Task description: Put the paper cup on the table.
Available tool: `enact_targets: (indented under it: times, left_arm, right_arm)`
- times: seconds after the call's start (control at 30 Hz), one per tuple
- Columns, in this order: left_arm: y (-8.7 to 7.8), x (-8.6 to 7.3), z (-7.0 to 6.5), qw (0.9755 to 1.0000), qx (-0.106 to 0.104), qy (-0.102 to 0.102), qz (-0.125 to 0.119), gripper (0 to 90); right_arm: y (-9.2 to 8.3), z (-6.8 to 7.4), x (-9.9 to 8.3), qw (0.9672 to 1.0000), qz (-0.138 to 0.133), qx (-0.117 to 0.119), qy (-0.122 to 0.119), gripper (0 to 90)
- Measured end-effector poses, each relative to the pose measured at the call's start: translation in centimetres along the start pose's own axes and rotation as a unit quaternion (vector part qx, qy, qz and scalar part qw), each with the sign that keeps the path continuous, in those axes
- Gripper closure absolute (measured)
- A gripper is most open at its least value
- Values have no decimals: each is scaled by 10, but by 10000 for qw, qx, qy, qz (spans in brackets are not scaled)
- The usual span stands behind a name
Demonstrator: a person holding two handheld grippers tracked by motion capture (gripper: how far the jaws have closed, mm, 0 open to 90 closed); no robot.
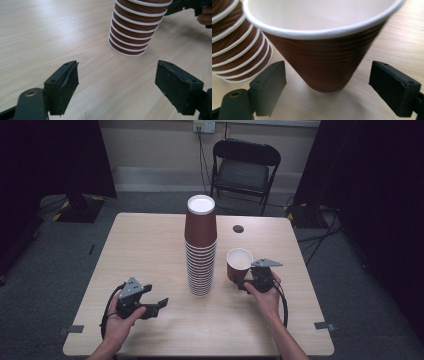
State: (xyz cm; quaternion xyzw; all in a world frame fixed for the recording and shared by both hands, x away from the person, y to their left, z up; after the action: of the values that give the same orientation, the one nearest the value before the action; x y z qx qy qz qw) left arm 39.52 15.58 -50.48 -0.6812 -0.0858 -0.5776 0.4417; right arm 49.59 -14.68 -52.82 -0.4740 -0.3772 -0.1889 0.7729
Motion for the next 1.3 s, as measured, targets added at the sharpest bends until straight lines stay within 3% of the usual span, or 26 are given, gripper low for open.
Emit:
enact_targets:
  times: [0.27, 0.4, 0.6, 0.9, 1.07, 1.3]
  left_arm:
    - [-1, -1, 2, 10000, 19, -26, 32, 186]
    - [-2, 0, 2, 9998, -65, -161, -18, 186]
    - [-2, -1, 2, 10000, -44, -85, 28, 187]
    - [-2, -1, 0, 9999, -71, -87, 47, 189]
    - [-3, 0, -3, 9999, -106, -58, 53, 189]
    - [-5, -1, -2, 9999, -57, -100, 71, 189]
  right_arm:
    - [-29, 1, 3, 9997, -195, 109, 67, 175]
    - [-40, -1, 2, 9996, -173, 119, 170, 204]
    - [-61, 2, 0, 9996, -262, 103, 95, 204]
    - [-91, 4, -6, 9992, -380, 113, 33, 178]
    - [-113, 2, -11, 9984, -542, 96, 130, 154]
    - [-130, -5, -23, 9981, -572, 38, 224, 138]
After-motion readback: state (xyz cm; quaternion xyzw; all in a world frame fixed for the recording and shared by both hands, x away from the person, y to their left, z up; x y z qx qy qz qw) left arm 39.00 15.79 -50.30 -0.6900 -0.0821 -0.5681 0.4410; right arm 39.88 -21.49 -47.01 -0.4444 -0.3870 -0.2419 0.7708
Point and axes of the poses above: each handheld gripper's, and its own axes: y roughly forward along the jaws, x roughly out of its top, z roughly to its left, the point moved 10 cm from there along y, roughly forward along the jaws, and after that the axes turned 12 degrees about y, right-handed, at the moved point
